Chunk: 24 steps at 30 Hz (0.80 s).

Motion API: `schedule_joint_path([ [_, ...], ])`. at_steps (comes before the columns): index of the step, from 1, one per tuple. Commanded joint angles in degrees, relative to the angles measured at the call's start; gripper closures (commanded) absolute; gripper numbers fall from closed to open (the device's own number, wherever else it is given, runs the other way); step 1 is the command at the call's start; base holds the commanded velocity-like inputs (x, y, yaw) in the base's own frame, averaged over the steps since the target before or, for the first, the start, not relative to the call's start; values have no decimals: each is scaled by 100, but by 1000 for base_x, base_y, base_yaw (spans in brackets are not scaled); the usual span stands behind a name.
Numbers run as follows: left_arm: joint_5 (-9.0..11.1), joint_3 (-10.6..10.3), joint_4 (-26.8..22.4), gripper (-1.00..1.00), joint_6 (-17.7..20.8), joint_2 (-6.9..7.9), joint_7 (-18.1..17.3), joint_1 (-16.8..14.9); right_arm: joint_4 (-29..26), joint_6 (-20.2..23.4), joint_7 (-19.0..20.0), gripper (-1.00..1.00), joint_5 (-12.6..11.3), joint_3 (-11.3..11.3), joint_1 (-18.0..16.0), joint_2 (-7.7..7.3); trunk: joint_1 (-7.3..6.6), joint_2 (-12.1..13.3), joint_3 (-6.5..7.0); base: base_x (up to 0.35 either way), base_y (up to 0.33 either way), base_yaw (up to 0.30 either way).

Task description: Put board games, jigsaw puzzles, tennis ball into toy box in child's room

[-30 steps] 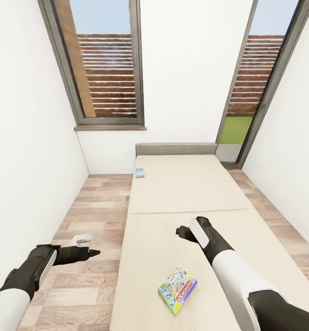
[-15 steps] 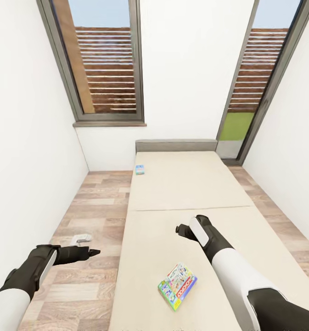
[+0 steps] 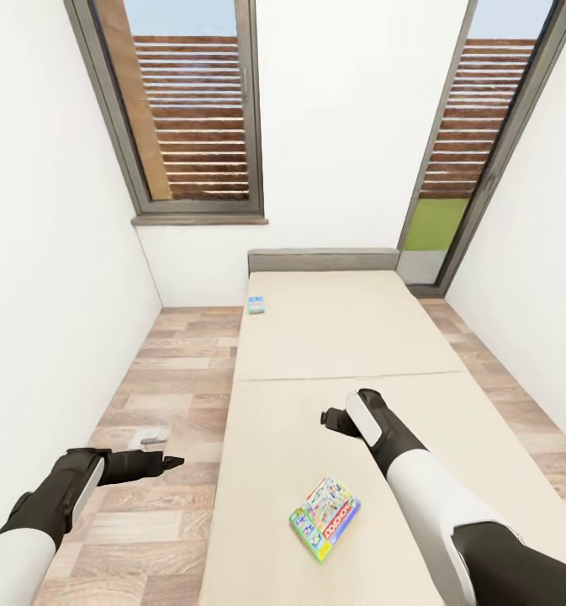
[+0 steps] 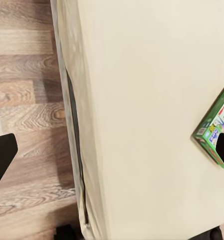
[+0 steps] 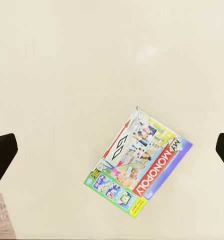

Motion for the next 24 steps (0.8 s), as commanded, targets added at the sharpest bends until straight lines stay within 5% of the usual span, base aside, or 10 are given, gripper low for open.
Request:
schedule_joint_path([
  [1, -30, 21, -6, -100, 39, -4, -39, -4, -7, 61, -57, -100, -60, 28, -46, -3, 2, -9, -19, 0, 0, 0],
  [24, -30, 13, 22, -100, 30, -5, -39, 3, 50, 387, -72, -100, -60, 30, -365, -2, 2, -9, -236, 0, 0, 0],
])
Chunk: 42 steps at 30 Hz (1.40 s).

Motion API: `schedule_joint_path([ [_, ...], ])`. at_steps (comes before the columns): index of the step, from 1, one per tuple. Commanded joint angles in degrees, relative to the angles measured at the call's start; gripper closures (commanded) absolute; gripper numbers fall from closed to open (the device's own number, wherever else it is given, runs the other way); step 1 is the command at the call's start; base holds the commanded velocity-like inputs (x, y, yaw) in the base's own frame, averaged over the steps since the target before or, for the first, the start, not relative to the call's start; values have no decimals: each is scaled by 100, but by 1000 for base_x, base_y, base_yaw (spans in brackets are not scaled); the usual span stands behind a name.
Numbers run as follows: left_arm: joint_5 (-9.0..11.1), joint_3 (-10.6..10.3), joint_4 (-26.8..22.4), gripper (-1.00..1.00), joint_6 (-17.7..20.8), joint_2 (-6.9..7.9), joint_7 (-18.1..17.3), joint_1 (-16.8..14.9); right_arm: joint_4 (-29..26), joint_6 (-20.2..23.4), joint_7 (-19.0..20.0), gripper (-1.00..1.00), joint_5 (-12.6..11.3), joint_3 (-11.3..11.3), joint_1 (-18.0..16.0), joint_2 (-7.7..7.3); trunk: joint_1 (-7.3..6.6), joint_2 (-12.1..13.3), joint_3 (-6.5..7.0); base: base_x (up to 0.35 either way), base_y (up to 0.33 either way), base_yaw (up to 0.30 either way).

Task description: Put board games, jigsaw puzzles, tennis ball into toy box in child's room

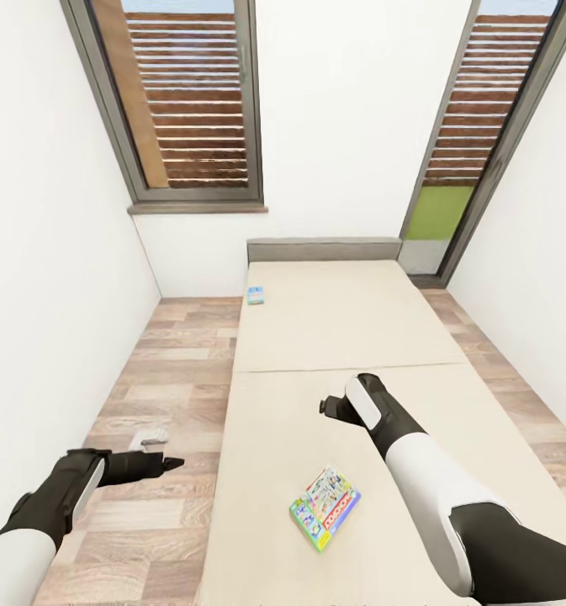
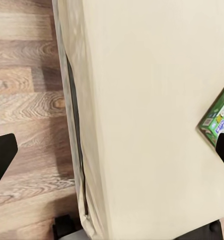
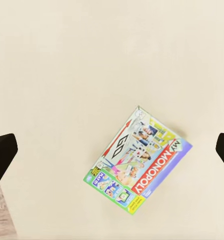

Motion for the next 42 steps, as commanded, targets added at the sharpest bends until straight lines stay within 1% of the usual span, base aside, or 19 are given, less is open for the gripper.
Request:
schedule_joint_path([
  [1, -29, 22, -5, -100, 39, -3, -39, 2, -2, 15, -53, -100, -60, 27, -4, -4, 2, -9, -18, 0, 0, 0],
  [12, -18, 18, 26, -100, 37, -12, -43, 117, 16, 64, -47, -100, -79, 44, -4, 18, 2, -9, -122, 0, 0, 0],
  [16, -12, 17, 247, -100, -14, -15, -40, 233, 0, 189, -52, -100, -82, 101, -10, 72, 2, -9, -160, 0, 0, 0],
  [18, -3, 22, 369, -100, -124, -12, -44, 260, -21, 253, -58, -100, -80, 116, -12, 116, 2, -9, -178, 0, 0, 0],
  [19, 0, 25, 431, -100, -207, -7, -45, 270, -31, 289, -60, -100, -77, 122, -12, 162, 2, -9, -188, 0, 0, 0],
  [23, 7, 32, 529, -100, -324, 9, -47, 283, -44, 341, -65, -100, -71, 135, -20, 253, 2, -9, -226, 0, 0, 0],
  [32, 17, 47, 562, -100, -363, 30, -41, 288, -54, 432, -69, -100, -70, 139, -183, 257, 2, -9, -310, 0, 0, 0],
  [42, -1, 41, 563, -100, -333, 8, -46, 284, -54, 460, -65, -100, -65, 141, -214, 257, 2, -9, -404, 0, 0, 0],
])
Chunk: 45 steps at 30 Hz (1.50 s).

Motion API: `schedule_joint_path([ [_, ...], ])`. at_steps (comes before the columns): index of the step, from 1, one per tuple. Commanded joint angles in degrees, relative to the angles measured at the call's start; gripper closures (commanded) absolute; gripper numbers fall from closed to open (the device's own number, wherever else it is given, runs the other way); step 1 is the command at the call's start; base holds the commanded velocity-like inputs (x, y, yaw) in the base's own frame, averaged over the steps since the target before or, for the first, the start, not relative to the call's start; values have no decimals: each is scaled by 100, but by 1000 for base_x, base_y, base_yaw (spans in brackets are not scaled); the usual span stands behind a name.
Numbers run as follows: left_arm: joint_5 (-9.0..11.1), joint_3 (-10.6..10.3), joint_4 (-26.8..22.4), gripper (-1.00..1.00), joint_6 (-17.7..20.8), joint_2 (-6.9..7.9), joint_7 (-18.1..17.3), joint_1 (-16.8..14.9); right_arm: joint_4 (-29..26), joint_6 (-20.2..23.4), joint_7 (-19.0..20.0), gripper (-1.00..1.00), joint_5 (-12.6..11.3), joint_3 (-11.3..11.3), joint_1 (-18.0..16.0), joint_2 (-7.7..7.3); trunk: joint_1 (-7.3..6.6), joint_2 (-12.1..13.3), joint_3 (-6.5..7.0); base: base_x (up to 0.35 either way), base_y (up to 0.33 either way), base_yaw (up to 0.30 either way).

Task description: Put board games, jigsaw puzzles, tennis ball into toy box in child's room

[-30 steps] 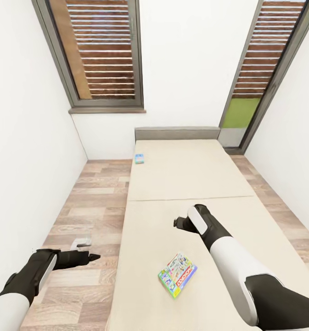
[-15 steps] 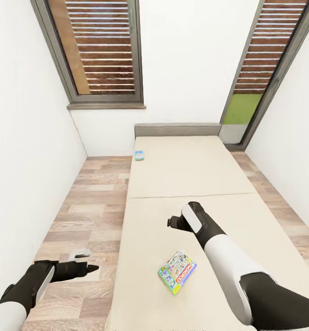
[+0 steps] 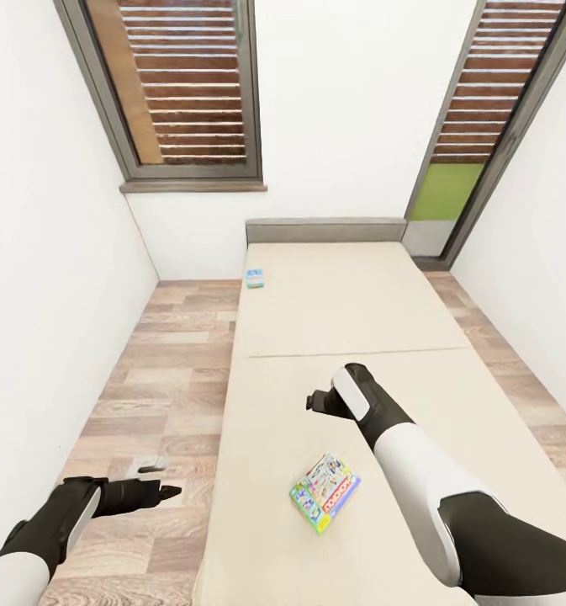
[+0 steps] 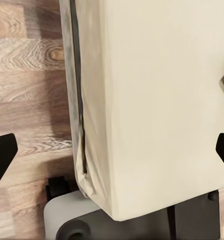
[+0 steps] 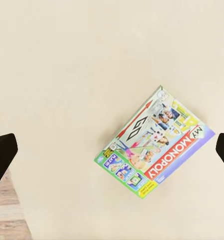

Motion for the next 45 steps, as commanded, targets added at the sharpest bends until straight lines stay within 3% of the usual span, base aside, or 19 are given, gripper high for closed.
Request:
schedule_joint_path([
  [1, -31, 28, -8, -100, 48, -4, -38, -4, -5, 12, -55, -100, -53, 14, -4, 0, 2, -8, -18, 0, 0, 0],
  [8, -20, 41, -59, -100, 298, 19, -47, -65, -5, 40, -54, -100, -50, 14, -31, -13, 2, -8, -84, 0, 0, 0],
  [14, -13, 40, -242, -100, 751, 34, -54, -260, -12, 229, -54, -100, -49, 7, -183, -29, 2, -8, -140, 0, 0, 0],
  [22, -27, 51, -1280, -100, 1706, 54, -186, -320, -22, 431, -55, -100, -56, -1, -475, 0, 2, -8, -216, 0, 0, 0],
  [27, -54, 55, -1572, -100, 1862, 58, -337, -339, -22, 452, -55, -100, -56, 1, -524, 0, 2, -8, -263, 0, 0, 0],
  [33, -15, 65, -1774, -100, 2073, 195, -437, -351, -22, 515, -55, -100, -54, 5, -542, 0, 2, -8, -319, 0, 0, 0],
  [45, -64, 56, -2010, -100, 2259, 247, -1195, -426, -22, 536, -54, -100, -58, 5, -552, -38, 2, -8, -432, 0, 0, 0],
])
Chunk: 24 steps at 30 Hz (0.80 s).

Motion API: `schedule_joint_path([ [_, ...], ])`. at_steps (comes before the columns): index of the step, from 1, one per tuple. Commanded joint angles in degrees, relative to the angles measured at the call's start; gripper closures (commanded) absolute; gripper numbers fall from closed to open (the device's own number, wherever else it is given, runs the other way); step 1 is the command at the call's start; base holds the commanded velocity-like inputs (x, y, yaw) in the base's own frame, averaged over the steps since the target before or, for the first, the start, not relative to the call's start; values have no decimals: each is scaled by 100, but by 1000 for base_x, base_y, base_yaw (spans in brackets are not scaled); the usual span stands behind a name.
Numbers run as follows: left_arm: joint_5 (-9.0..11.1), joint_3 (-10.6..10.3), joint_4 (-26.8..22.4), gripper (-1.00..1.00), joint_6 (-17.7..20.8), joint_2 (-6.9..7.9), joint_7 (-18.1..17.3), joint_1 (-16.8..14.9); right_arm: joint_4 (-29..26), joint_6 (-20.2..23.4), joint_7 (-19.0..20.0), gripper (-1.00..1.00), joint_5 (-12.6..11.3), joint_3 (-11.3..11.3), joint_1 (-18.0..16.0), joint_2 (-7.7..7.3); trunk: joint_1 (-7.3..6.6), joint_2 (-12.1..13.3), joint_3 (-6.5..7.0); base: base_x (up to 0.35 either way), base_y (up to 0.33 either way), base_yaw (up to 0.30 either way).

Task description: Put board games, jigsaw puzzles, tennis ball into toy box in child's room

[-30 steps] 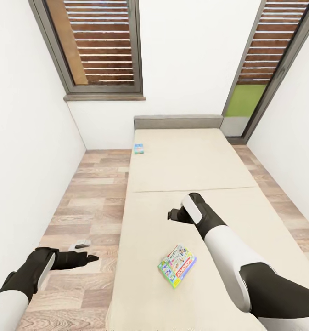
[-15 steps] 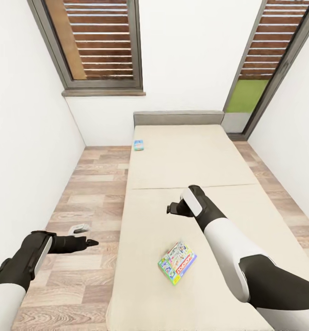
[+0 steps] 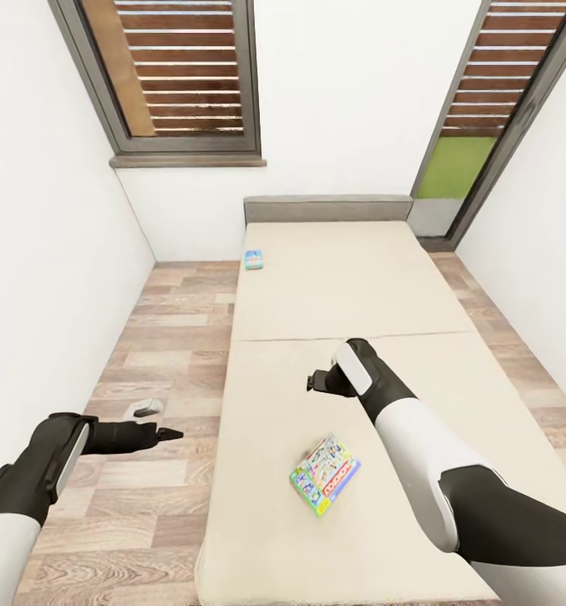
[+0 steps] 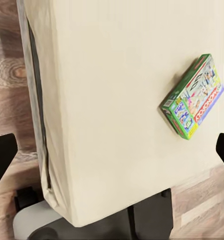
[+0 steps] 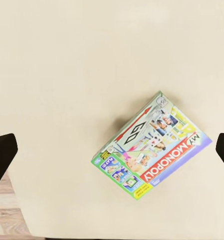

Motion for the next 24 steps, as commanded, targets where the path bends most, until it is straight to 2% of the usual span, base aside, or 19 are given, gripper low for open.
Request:
schedule_joint_path([
  [1, -34, 10, -24, -100, 60, 1, -68, -5, -5, 12, -55, -100, -61, 24, -5, -8, 2, -8, -17, 0, 0, 0],
  [14, 8, 12, -116, -100, 167, 36, -174, -7, -1, 13, -63, -100, -54, 24, -38, -23, 2, -8, -140, 0, 0, 0],
  [17, 18, 13, -124, -100, 195, 101, -358, -7, -3, 13, -68, -100, -53, 24, -56, -24, 2, -8, -168, 0, 0, 0],
  [24, 0, 17, -128, -100, 212, 252, -1099, -7, 2, 13, -74, -100, -51, 31, -208, -36, 2, -8, -234, 0, 0, 0],
])
